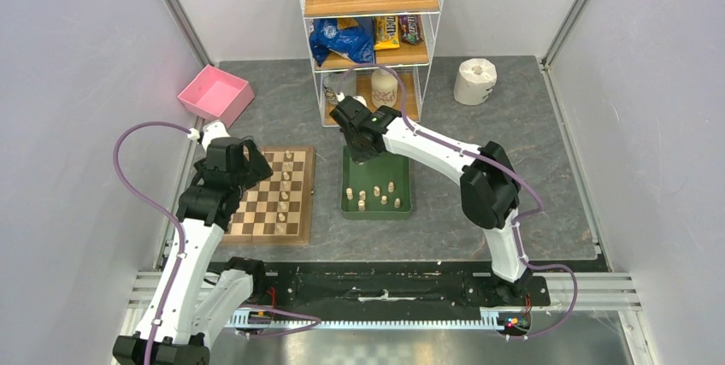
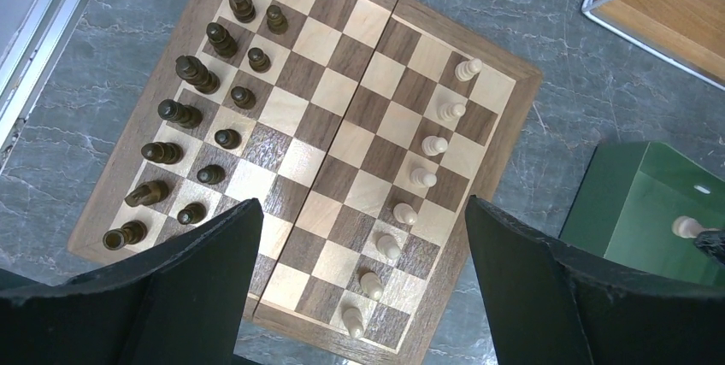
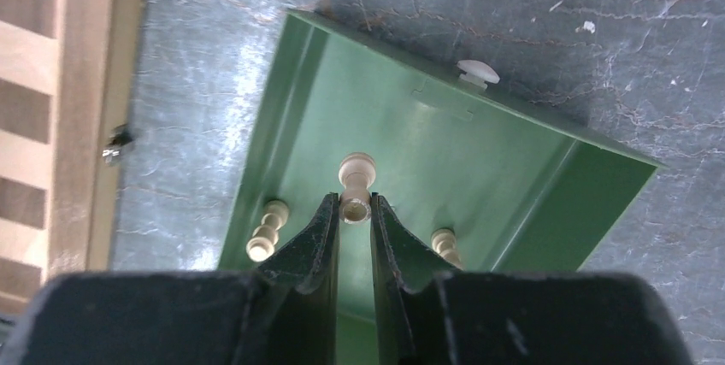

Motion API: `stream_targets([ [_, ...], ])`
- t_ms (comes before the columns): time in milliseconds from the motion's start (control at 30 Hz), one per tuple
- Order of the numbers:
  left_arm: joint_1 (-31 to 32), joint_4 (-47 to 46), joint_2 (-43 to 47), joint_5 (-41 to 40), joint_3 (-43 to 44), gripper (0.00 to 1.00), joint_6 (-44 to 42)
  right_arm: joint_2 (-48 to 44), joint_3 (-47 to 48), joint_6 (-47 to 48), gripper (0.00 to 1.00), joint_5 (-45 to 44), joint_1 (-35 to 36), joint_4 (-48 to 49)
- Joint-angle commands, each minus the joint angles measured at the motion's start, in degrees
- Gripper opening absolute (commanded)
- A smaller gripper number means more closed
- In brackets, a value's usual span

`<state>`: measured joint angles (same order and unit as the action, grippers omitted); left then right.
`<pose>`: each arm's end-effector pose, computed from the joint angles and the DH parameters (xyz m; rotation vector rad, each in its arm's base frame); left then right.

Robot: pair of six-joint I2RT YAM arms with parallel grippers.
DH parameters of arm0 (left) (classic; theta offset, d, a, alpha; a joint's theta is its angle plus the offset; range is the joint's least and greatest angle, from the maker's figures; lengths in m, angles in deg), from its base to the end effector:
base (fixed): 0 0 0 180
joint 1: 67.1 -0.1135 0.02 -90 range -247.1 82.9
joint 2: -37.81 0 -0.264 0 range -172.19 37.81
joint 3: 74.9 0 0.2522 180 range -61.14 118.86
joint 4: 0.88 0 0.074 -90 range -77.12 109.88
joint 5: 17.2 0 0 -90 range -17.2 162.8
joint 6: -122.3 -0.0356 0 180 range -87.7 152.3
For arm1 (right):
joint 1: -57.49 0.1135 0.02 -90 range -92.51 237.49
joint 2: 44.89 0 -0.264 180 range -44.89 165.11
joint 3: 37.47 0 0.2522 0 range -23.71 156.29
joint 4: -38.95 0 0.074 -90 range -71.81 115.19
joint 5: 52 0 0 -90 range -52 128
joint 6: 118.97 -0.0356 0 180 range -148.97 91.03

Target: Set up the chess pieces on the board

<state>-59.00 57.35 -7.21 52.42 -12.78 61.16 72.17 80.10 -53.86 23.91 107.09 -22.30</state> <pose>0.1555 -0.0096 0.3038 -0.5805 2.1592 0.0590 0.2952 0.3335 0.2562 -0.4718 2.5440 0.1542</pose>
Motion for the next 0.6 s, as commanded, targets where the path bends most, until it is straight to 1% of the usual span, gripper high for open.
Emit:
stream_targets([
  [0,-0.28,-2.25,0.21,1.47,-0.01,0.95,-0.89,2.40,-0.73,-1.88,0.17,0.63,-0.90,1.85],
  [267,-0.28,-2.98,-0.60,3.24,-0.19,0.95,-1.60,6.27,-0.19,-2.67,0.18,1.55,-0.96,2.15],
  [567,-0.28,-3.59,-1.42,5.15,-0.46,0.95,-2.23,7.55,-0.44,-2.95,0.22,1.80,-1.00,2.13],
])
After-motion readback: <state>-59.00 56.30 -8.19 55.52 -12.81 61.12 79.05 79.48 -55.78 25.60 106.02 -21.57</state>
